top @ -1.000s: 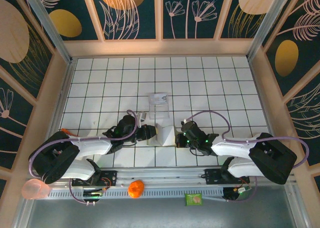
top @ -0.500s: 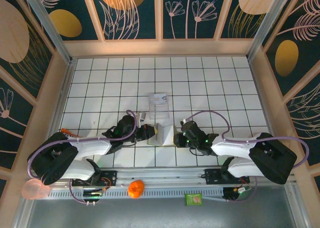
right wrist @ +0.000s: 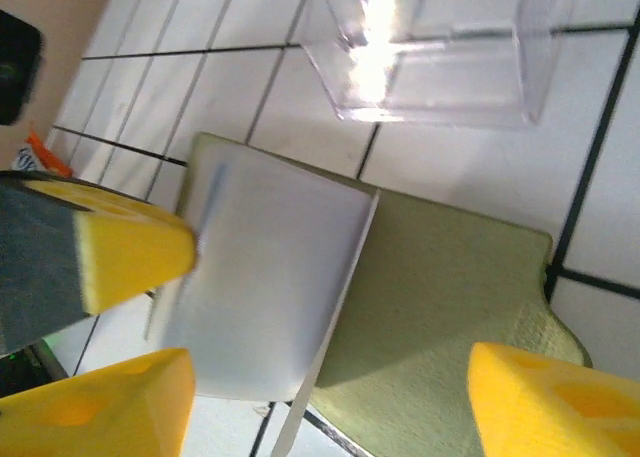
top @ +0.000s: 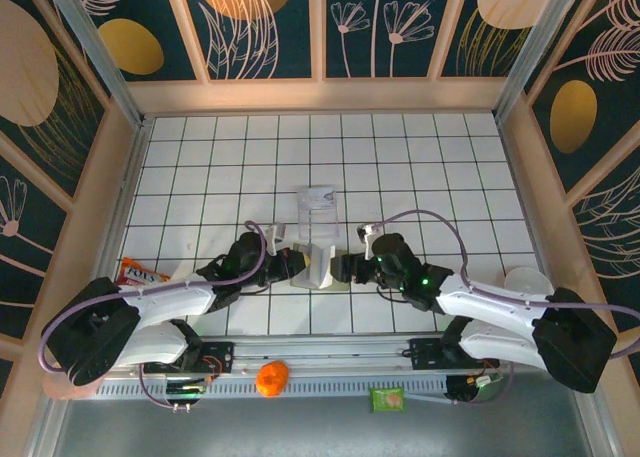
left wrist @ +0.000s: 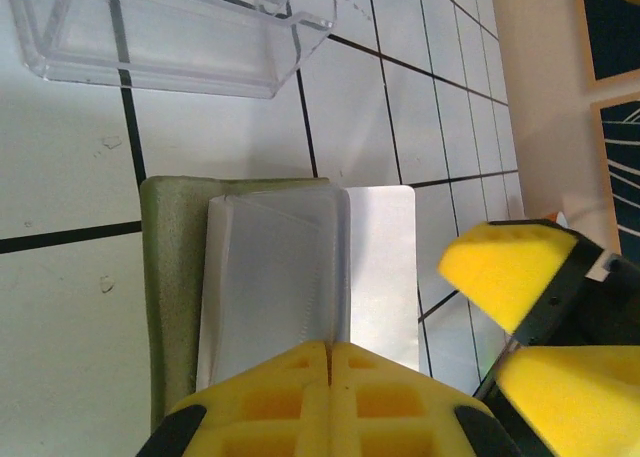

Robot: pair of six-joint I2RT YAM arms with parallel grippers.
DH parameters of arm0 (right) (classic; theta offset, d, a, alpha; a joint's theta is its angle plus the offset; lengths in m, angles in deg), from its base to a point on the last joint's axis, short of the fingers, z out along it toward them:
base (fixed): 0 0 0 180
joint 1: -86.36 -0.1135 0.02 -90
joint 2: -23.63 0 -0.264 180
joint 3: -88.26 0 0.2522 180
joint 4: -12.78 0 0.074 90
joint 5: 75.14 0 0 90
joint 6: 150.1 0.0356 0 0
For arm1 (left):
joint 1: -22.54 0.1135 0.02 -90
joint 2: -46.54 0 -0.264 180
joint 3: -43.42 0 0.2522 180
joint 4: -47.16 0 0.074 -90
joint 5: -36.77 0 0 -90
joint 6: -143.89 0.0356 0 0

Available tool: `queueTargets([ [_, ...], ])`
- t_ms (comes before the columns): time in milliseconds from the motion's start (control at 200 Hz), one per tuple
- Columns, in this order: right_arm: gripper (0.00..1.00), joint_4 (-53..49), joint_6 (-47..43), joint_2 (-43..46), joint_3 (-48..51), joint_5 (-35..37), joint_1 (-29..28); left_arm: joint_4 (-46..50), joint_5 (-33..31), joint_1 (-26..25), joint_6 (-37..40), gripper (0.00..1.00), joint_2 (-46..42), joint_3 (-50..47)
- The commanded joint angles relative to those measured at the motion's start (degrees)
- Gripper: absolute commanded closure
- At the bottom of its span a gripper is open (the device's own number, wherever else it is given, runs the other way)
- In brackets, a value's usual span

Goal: Take the credit cards out of the card holder

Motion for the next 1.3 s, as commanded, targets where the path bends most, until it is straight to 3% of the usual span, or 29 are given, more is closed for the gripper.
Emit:
queueTargets([
  [0, 0.18, -0.1, -1.2, -0.6, -3.1, -1.3, 0.2, 0.0, -0.9, -0.2, -1.9, 1.0, -1.2, -0.8],
  [385, 0.14, 6.5, -1.9, -15.8, -7.2, -4.9, -3.6, -0.1, -1.2, -0.3, -2.5, 1.0, -1.8, -1.0],
  [731, 0.13, 10.0, -1.9, -17.2, -5.9, -7.0, -4.2, -1.0, -0.9, -0.2, -2.6, 1.0, -1.5, -1.4],
  [1296, 0.17, 5.0, 0.9, -18.9, -4.7, -0.5, -3.1, -0.3, -1.2, -0.2, -2.5, 1.0, -2.2, -1.7],
])
